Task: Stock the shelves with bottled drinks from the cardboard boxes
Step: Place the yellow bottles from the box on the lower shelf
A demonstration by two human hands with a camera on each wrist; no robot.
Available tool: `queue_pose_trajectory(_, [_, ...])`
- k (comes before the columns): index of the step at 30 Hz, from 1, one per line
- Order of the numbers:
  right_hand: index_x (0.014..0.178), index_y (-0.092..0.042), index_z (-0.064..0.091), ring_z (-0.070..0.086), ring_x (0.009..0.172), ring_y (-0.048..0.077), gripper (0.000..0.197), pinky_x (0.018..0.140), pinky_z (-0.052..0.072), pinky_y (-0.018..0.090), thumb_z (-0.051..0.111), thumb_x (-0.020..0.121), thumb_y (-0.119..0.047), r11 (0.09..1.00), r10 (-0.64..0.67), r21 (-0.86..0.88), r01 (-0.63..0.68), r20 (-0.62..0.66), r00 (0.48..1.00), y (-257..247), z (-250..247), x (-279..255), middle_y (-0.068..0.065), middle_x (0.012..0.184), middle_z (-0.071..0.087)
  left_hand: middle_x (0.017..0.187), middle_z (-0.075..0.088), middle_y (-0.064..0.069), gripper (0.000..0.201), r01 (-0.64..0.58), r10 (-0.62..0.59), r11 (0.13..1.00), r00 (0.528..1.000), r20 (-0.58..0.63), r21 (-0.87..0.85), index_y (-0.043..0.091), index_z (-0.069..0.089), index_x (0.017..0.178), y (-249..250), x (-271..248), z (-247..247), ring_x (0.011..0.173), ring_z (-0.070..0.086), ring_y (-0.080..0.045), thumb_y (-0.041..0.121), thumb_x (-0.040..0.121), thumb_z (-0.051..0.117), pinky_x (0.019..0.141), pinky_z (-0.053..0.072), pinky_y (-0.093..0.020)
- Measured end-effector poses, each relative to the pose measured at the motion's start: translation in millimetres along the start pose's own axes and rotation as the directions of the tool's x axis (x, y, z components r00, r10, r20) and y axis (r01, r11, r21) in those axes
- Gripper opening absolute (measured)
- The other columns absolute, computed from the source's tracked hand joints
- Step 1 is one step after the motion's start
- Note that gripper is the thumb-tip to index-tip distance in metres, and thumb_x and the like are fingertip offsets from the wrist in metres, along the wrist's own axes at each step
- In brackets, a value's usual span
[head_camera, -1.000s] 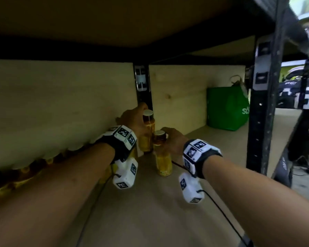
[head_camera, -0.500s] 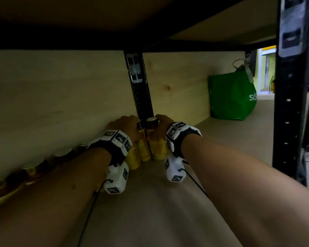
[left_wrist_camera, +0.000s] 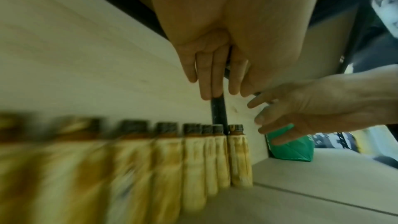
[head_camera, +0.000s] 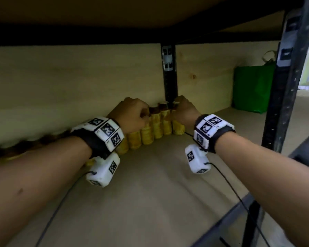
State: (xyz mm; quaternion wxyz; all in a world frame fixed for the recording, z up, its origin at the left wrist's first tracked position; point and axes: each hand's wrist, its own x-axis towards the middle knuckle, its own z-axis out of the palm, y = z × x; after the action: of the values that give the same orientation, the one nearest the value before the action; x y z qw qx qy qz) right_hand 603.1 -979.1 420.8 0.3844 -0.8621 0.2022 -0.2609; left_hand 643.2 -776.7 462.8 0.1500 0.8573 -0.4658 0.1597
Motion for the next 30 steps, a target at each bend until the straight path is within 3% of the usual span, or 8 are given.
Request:
queue_pose_trajectory(3, [0.106,-0.013,0.061,0.063,0.094,0.022,0.04,0.08,0.054,0.033,0.08,0.072,-0.024,0.998,-0.066,0.03,0.064,0.095,0.993,-37,5,-71,0.006,0.103,0.065,0.104,0.07,0.0,0.022,0.106,-0.106,0.994,0.994,0.04,-0.02,0.017,0.072,0.103,-1,-79,-21,0.093,0.064,-0.018,0.024,0.085,0.062,0.082,0.051,-0.03])
queue_pose_trajectory(6, [0.081,-0.012,0.069,0.071,0.083,0.026,0.004,0.082,0.059,0.043,0.072,0.082,-0.015,0.986,-0.15,0.097,0.133,0.2,0.968,-71,16,-158,0.01,0.084,0.073,0.103,0.071,0.0,0.02,0.184,-0.186,0.982,0.973,0.136,0.034,0.018,0.073,0.102,-4,-171,-45,0.095,0.065,-0.016,0.026,0.085,0.065,0.081,0.05,-0.026])
queue_pose_trajectory(11, [0.086,-0.004,0.071,0.073,0.076,0.02,0.008,0.079,0.06,0.036,0.066,0.088,-0.01,0.958,-0.261,0.21,0.193,0.374,0.89,-116,33,-303,0.012,0.08,0.074,0.085,0.072,0.008,0.01,0.328,-0.313,0.937,0.941,0.131,-0.12,0.021,0.073,0.091,-3,-330,-89,0.078,0.066,-0.005,0.026,0.086,0.066,0.074,0.053,-0.025])
queue_pose_trajectory(15, [0.087,0.001,0.069,0.073,0.076,0.024,0.009,0.075,0.057,0.036,0.063,0.089,-0.006,0.938,-0.296,0.306,0.163,0.462,0.836,-142,58,-395,0.018,0.082,0.073,0.074,0.071,-0.005,0.007,0.446,-0.539,0.732,0.842,-0.038,-0.515,0.011,0.071,0.087,3,-448,-100,0.067,0.068,-0.015,0.013,0.088,0.064,0.059,0.058,-0.029])
queue_pose_trajectory(18, [0.082,-0.004,0.069,0.071,0.073,0.024,0.008,0.071,0.056,0.032,0.064,0.089,-0.003,0.927,-0.304,0.36,0.108,0.548,0.779,-128,90,-456,0.019,0.081,0.073,0.072,0.067,-0.011,0.009,0.445,-0.791,0.428,0.606,-0.087,-0.787,0.008,0.066,0.085,11,-541,-79,0.06,0.064,-0.012,0.006,0.091,0.06,0.052,0.052,-0.023])
queue_pose_trajectory(23, [0.082,-0.009,0.067,0.068,0.068,0.017,0.013,0.064,0.053,0.025,0.063,0.09,0.0,0.925,-0.024,0.288,-0.247,0.694,0.719,-28,161,-541,0.014,0.078,0.069,0.074,0.065,-0.012,0.022,0.518,-0.973,-0.228,-0.103,0.204,-0.825,0.007,0.071,0.079,27,-707,54,0.067,0.06,-0.026,0.0,0.084,0.051,0.057,0.046,-0.024])
queue_pose_trajectory(27, [0.107,-0.001,0.064,0.067,0.088,0.032,0.017,0.068,0.054,0.032,0.053,0.094,-0.001,0.736,0.452,0.149,-0.66,0.618,0.644,85,202,-591,0.019,0.098,0.07,0.096,0.071,-0.017,0.033,0.537,-0.792,-0.609,-0.39,0.469,-0.583,0.009,0.069,0.093,43,-821,174,0.087,0.067,-0.034,0.025,0.067,0.057,0.086,0.055,-0.046])
queue_pose_trajectory(30, [0.094,0.001,0.062,0.063,0.072,0.026,0.013,0.058,0.049,0.029,0.05,0.093,-0.002,0.481,0.741,0.059,-0.875,0.506,0.442,147,201,-632,0.017,0.089,0.066,0.099,0.069,-0.016,0.049,0.433,-0.641,-0.767,-0.512,0.571,-0.473,0.008,0.062,0.104,63,-848,191,0.089,0.066,-0.036,0.03,0.06,0.063,0.086,0.054,-0.05])
